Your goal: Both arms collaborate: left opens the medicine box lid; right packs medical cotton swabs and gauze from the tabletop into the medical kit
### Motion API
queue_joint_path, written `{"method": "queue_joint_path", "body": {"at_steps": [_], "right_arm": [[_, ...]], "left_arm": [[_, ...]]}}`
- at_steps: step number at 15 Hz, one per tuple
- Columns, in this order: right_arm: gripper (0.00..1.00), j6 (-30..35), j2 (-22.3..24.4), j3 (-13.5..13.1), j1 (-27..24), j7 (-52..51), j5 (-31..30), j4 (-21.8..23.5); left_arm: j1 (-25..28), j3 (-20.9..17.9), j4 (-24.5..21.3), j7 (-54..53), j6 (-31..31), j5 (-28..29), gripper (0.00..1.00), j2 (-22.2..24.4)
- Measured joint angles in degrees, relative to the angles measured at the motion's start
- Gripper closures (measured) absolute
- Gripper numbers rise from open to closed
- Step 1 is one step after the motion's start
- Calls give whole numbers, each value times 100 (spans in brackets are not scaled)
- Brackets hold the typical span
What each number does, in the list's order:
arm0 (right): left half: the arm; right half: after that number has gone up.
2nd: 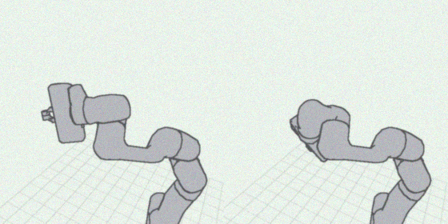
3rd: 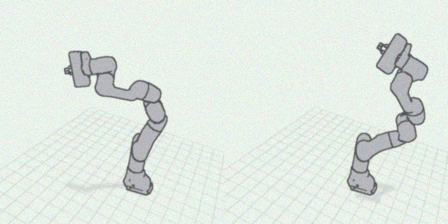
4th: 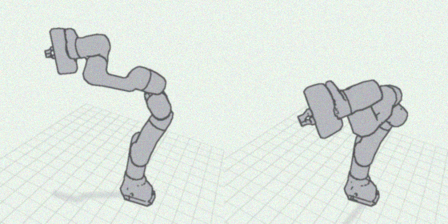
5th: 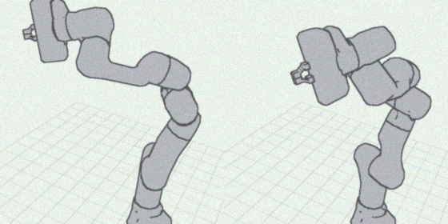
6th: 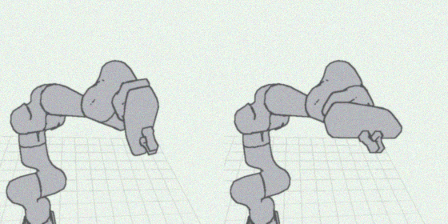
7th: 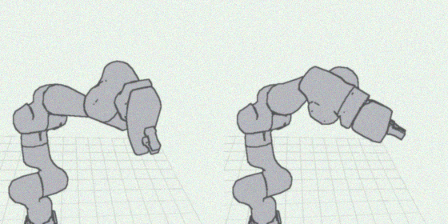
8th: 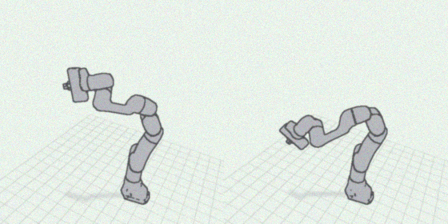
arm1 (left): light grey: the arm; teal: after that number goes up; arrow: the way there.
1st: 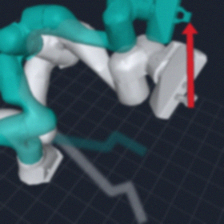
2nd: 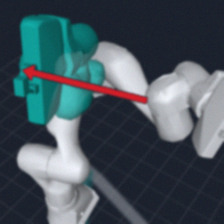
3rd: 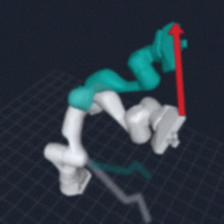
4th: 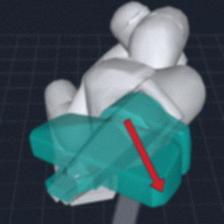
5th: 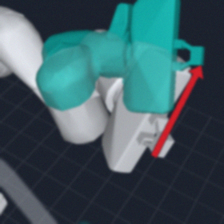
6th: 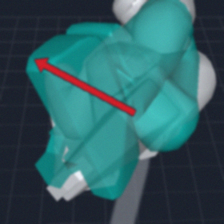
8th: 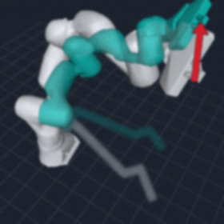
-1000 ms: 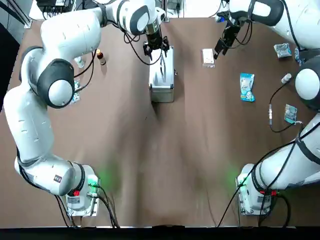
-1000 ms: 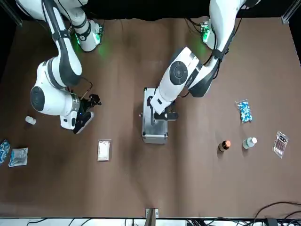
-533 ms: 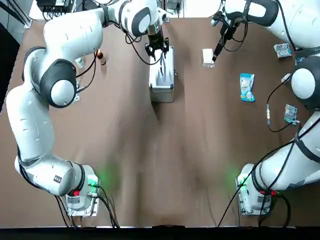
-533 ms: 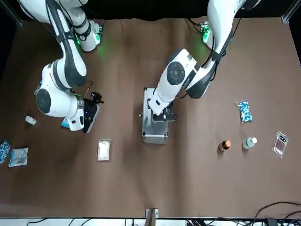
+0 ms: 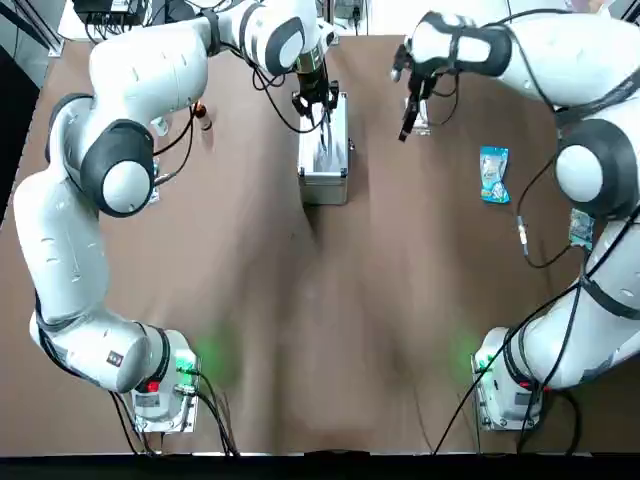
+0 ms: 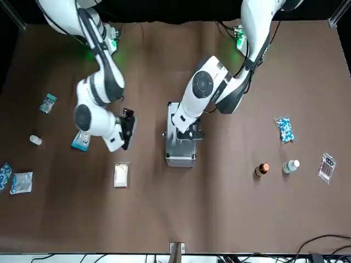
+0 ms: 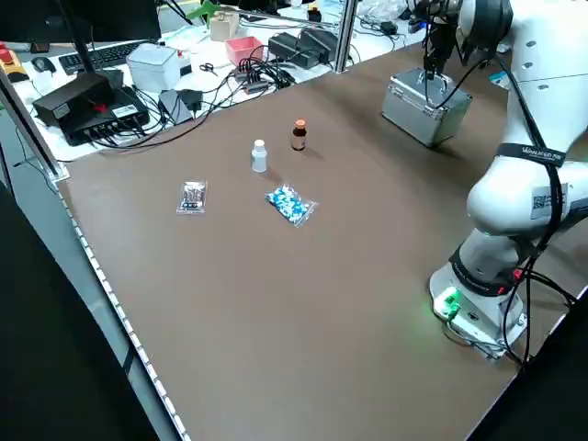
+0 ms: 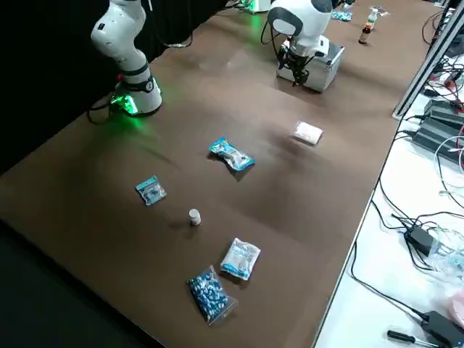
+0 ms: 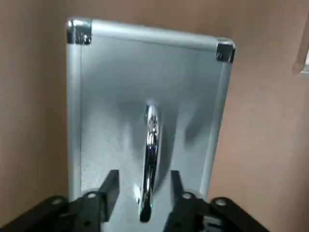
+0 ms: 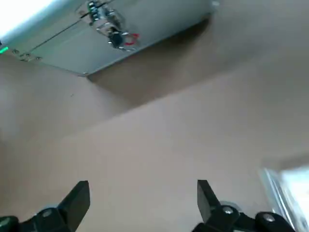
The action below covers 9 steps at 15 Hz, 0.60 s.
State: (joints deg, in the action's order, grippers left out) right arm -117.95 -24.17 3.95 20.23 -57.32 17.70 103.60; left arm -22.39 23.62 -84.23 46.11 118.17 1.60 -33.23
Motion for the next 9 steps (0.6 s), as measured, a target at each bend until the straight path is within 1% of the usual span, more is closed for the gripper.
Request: {"method": "queue_joint_path", "body": {"at_steps": [3,4,6,7,8,9], "right_arm": [[2,-118,-388,4,260,-515,18,-271],[1,-247,-511,7,338,-670,78,-355],[1,-442,-695,15,463,-1064,455,-461],[1,-476,-737,15,497,-1278,664,-497],[1,-507,-758,16,514,-1520,825,-521],[1,-551,-767,15,516,-1770,1002,-535]], "left_arm": [[-18,-1,0,14,-26,0,58,-1],[-17,-4,0,17,-28,0,59,-1],[-18,-7,0,18,-32,0,63,-4],[-18,-7,0,19,-33,0,68,-6],[-18,-8,0,19,-33,0,69,-7],[-18,-9,0,21,-33,0,73,-8]]}}
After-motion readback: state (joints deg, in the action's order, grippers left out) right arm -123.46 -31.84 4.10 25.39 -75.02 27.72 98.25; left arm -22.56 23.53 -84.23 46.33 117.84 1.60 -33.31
